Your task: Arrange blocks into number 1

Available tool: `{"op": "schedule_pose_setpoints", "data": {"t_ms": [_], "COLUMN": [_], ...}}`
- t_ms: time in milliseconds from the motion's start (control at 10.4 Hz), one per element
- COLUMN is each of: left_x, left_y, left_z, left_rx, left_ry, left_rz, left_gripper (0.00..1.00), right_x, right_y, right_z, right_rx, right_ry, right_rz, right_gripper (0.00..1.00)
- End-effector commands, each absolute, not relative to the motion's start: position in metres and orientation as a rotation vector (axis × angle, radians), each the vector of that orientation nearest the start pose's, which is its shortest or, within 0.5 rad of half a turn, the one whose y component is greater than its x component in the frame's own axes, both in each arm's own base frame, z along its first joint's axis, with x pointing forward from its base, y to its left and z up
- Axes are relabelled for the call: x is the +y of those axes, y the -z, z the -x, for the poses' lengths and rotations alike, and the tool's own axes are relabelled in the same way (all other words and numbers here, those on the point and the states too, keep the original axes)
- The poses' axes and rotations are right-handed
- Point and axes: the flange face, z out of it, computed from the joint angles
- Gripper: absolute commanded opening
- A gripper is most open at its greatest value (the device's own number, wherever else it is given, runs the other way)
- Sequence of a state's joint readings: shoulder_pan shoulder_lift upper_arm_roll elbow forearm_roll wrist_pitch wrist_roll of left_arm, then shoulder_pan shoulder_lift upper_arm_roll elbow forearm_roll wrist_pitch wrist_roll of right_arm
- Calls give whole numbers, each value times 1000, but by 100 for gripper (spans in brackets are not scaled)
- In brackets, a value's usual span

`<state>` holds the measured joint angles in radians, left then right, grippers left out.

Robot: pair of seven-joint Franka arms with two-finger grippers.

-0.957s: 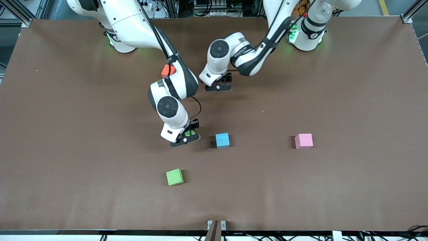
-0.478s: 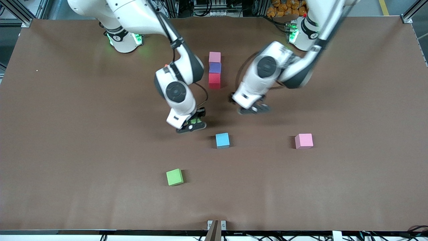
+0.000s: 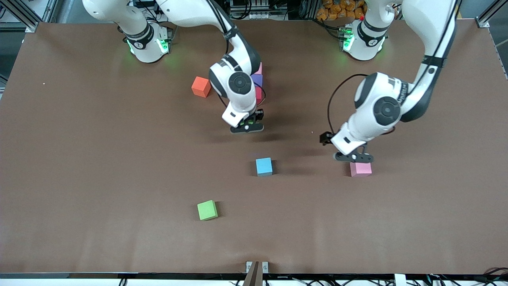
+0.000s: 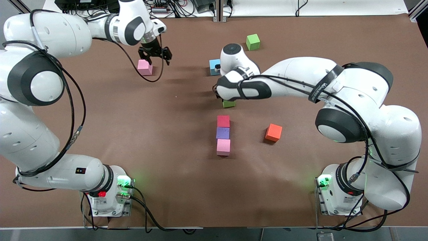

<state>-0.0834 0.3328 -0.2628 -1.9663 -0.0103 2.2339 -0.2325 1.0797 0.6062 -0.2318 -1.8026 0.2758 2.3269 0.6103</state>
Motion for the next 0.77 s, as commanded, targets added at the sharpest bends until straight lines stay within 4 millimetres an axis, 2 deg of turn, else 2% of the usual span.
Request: {"op": "schedule_pose_setpoints", "data": {"t_ms": [0, 191, 383, 478, 670], "left_x": [-173, -150, -130, -114, -103], "left_y": [-295, -291, -274, -264, -255], "left_z": [-582, -588, -597, -602, -619], "left_rx": [255, 331, 405, 435, 501], "left_ry": [-116, -116, -95, -76, -23], "left_rz": [3181, 3168, 3170, 3161, 3152], "left_gripper": [100, 100, 100, 100, 100], "right_x": [499, 508, 512, 513, 517], "right_y": [-216, -217, -214, -210, -213], "right_z": [-398, -387, -376, -367, -353], "right_rx": [-30, -9, -9, -14, -17], "right_ry": [-161, -163, -169, -175, -178], "right_rz": [3133, 3135, 3143, 3149, 3150], "right_gripper": [0, 0, 0, 0, 0]}}
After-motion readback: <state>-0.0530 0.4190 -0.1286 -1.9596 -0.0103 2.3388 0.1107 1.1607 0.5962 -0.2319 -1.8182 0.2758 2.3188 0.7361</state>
